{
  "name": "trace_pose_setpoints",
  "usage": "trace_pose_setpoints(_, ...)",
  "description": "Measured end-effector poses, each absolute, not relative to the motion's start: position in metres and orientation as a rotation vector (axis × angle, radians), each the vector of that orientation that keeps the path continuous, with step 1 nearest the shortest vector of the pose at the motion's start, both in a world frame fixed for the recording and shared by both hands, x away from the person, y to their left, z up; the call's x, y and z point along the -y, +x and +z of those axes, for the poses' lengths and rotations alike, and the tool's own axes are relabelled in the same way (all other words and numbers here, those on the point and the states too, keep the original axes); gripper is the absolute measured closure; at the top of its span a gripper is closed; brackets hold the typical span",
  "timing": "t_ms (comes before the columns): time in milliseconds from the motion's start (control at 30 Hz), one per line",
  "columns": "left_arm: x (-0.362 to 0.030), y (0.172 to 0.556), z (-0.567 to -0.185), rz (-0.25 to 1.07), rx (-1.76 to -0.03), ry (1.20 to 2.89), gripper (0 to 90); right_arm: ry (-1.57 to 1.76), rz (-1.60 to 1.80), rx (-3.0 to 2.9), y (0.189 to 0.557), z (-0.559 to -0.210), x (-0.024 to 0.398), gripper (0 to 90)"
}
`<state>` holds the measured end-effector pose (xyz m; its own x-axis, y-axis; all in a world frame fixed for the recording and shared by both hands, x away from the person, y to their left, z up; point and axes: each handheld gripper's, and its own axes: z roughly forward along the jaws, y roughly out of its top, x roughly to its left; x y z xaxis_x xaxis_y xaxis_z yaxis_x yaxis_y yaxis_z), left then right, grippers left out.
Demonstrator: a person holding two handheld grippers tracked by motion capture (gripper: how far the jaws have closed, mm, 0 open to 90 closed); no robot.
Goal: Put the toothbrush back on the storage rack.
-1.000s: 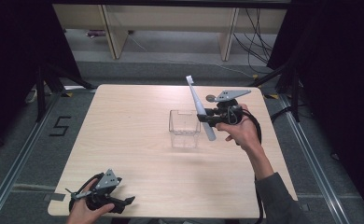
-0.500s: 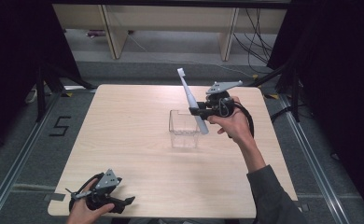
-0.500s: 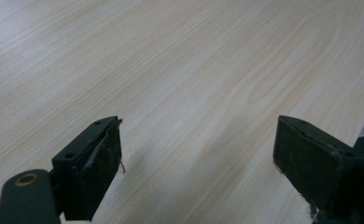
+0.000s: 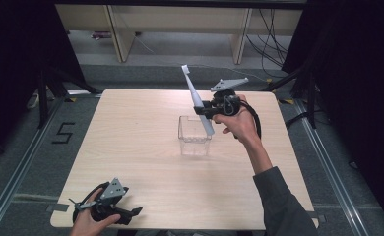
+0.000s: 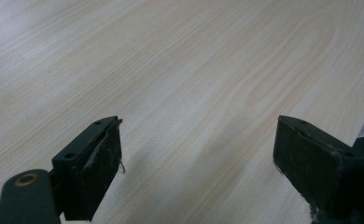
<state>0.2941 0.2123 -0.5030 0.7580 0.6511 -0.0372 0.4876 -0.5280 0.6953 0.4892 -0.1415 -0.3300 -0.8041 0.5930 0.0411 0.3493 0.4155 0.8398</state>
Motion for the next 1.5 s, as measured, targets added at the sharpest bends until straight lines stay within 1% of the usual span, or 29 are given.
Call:
trace_pose_setpoints(667, -0.213, 0.294, -0.503, 0.295, -0.841, 2.241, 15.0, 0.848, 1.292, -2.438, 0.513, -0.346, 0.122, 67.0)
trace_pose_setpoints(1167, -0.213, 0.294, -0.502, 0.296, -0.843, 2.24, 15.1, 0.818, 1.167, -2.479, 0.524, -0.377, 0.111, 67.0)
trace_pose_setpoints(1433, -0.213, 0.294, -0.502, 0.296, -0.843, 2.239, 15.0, 0.881, 1.126, -2.509, 0.522, -0.389, 0.104, 66.9)
trace_pose_setpoints(1500, -0.213, 0.294, -0.503, 0.295, -0.845, 2.24, 15.0, 0.834, 1.116, -2.522, 0.524, -0.392, 0.104, 66.9)
